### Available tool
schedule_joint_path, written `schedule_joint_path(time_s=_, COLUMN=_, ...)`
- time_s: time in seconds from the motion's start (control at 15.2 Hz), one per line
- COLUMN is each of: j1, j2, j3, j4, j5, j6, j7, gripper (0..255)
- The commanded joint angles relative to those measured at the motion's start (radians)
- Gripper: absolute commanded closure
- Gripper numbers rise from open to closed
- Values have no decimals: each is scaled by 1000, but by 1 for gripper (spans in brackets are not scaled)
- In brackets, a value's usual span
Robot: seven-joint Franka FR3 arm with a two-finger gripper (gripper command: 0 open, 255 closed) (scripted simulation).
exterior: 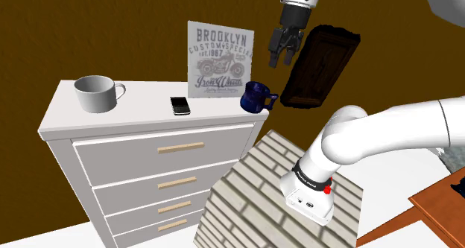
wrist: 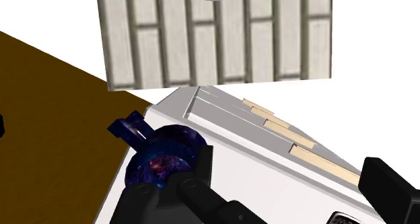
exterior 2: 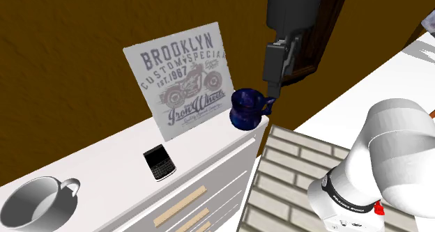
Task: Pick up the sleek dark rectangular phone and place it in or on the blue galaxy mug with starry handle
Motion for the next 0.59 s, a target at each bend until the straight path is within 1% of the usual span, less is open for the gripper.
schedule_joint_path(time_s=0.0, j1=0, j2=0, j3=0, j4=0, j5=0, j6=0, j7=0, gripper=0)
schedule_joint_path(time_s=0.26, j1=6, j2=73, j3=55, j4=-41, j5=40, j6=137, j7=70, gripper=0)
schedule_joint_path(time_s=0.53, j1=11, j2=170, j3=108, j4=-57, j5=72, j6=274, j7=137, gripper=0)
